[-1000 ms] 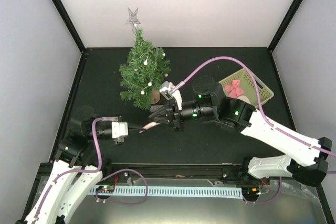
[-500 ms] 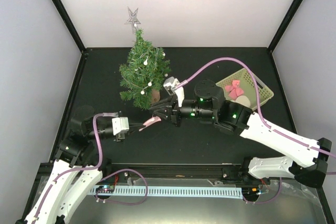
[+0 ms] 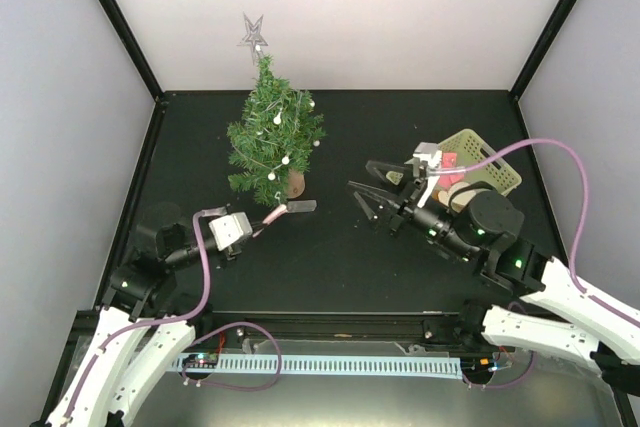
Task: Decorate the small christmas tree
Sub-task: Hang the decoration item on the Christmas tree.
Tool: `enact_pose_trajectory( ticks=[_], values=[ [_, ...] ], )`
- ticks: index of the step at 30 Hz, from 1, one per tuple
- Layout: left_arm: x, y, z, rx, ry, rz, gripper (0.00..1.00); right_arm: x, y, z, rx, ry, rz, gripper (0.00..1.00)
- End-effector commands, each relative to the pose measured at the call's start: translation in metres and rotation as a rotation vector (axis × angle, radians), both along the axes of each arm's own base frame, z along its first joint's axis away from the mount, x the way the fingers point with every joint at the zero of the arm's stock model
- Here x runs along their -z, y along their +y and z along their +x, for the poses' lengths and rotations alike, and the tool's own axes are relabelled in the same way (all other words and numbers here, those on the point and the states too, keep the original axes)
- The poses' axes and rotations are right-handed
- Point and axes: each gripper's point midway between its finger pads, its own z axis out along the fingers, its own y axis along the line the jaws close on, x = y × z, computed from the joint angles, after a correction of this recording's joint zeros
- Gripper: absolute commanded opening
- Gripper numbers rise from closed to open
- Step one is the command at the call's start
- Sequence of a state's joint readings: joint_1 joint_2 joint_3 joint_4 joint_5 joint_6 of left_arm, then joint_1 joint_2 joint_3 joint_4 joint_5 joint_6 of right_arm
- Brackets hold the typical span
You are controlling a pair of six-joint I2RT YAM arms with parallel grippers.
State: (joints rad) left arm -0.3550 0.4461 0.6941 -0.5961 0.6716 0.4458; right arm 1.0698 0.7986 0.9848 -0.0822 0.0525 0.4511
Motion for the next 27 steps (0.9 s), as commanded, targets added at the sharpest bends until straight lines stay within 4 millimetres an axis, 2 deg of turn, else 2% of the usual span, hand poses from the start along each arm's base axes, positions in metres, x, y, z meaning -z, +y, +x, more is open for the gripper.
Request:
enact_pose_trajectory(
  ticks=[1,2,3,6,9,15,17,27],
  values=[
    [-0.005,0.019,0.010,-0.086,-0.176,0.159,0.02,0.001,-0.018,0.006,0.079,-0.017,0.027,0.83],
    [-0.003,0.026,0.018,-0.132,-0.197,0.205,0.01,0.003,-0.018,0.005,0.076,-0.018,0.022,0.94],
    [-0.003,0.033,0.025,-0.173,-0.210,0.240,0.02,0.005,-0.018,0.004,0.069,-0.016,0.017,0.99],
    [-0.007,0.052,0.043,-0.293,-0.240,0.339,0.02,0.009,-0.017,0.001,0.053,-0.020,0.003,1.00],
    [-0.010,0.064,0.051,-0.348,-0.277,0.414,0.01,0.008,-0.019,-0.004,0.036,-0.036,-0.005,1.00],
    [0.003,0.087,0.062,-0.395,-0.294,0.628,0.01,0.002,-0.030,-0.011,0.038,-0.088,-0.019,1.00],
    [0.008,0.091,0.066,-0.393,-0.293,0.681,0.01,-0.001,-0.037,-0.012,0.051,-0.103,-0.016,1.00],
    [0.002,0.089,0.091,-0.403,-0.350,0.746,0.01,-0.008,-0.066,-0.015,0.128,-0.152,0.019,1.00]
  ],
)
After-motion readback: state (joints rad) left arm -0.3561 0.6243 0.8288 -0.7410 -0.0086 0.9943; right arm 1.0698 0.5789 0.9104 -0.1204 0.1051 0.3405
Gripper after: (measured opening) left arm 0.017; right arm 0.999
